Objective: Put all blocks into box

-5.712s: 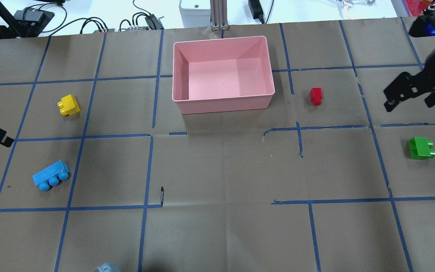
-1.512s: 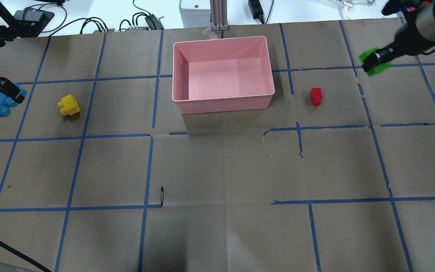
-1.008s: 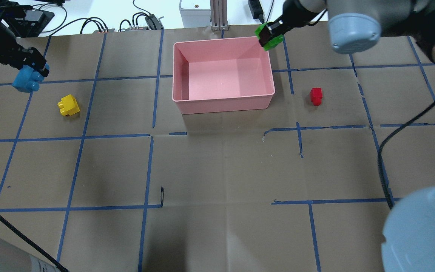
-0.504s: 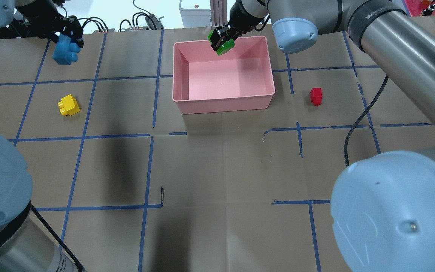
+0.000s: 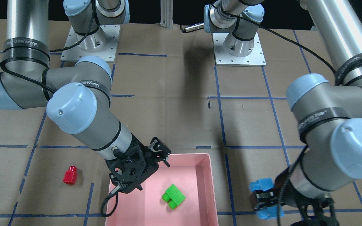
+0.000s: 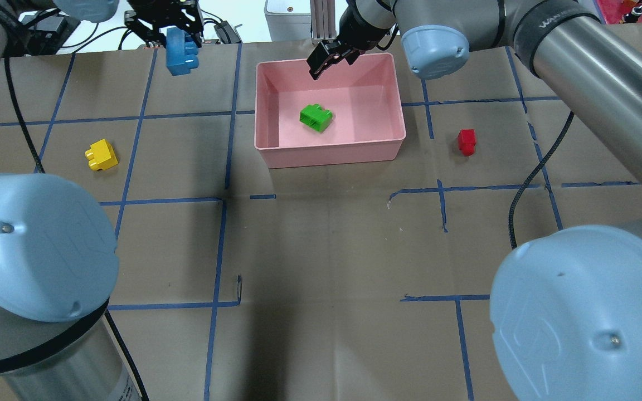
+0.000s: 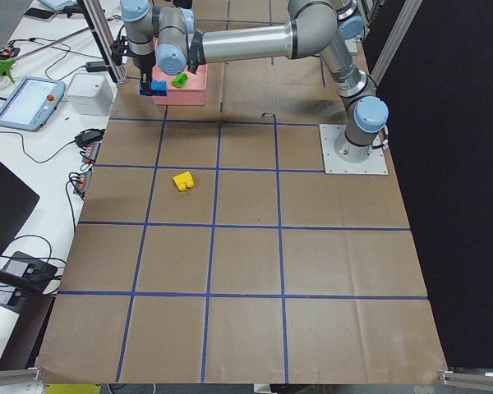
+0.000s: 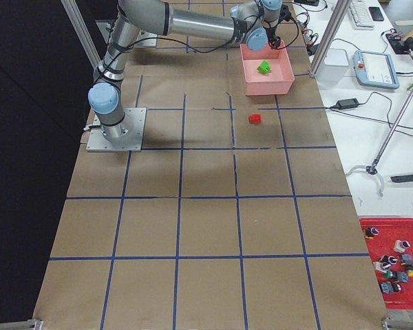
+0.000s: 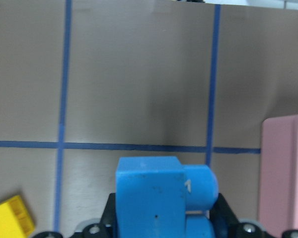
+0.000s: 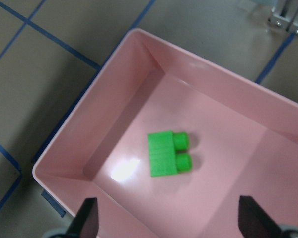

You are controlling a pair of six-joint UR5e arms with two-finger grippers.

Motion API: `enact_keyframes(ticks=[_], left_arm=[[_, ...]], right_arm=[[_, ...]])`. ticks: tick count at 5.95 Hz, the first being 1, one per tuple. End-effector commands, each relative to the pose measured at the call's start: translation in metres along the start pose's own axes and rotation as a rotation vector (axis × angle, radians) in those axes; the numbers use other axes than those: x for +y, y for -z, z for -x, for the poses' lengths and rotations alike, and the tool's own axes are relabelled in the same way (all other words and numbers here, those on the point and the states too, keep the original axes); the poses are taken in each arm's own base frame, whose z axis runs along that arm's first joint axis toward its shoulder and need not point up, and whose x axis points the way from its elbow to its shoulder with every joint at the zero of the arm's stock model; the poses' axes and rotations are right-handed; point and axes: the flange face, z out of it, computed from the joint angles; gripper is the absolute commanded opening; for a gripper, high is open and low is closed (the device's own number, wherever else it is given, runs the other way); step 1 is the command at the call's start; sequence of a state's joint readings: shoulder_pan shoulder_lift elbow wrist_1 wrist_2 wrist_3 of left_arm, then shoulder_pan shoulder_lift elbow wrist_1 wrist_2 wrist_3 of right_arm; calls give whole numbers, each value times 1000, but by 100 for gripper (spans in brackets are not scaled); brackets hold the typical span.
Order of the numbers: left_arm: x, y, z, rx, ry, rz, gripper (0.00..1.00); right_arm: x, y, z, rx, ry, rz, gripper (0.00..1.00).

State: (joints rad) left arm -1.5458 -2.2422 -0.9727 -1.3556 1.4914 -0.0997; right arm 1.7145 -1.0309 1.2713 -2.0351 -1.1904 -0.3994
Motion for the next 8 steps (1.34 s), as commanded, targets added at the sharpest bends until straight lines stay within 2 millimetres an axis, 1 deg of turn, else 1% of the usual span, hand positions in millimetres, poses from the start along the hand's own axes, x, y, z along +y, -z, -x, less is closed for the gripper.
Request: enact_keyframes(ticks=[1,2,3,4,5,6,7,8], left_arm=[[29,-17,-103,-60,15,-23,18],[52,-34,-157,-91,23,-24,18],[58,-67,-183,-75,42,-50,18],[55,-106,-189,-69,33,-42,18],[54,-113,-187,-61,18,-31,19],[56,-112,-186,-64,8,-28,56],[57,-97,-186,-69,8,-37,98],[58,-70,-182,-74,13,-39,99]], right_arm=[[43,92,-56,192,-53,122,100],[68,141,-89,359,-105,155,100],[96,149,-120,436,-163,209,100],[118,130,-140,474,-188,205,100],[133,100,-146,531,-186,118,99],[160,59,-148,511,-311,127,99],[174,34,-150,525,-377,90,99],[188,-11,-159,530,-417,55,99]])
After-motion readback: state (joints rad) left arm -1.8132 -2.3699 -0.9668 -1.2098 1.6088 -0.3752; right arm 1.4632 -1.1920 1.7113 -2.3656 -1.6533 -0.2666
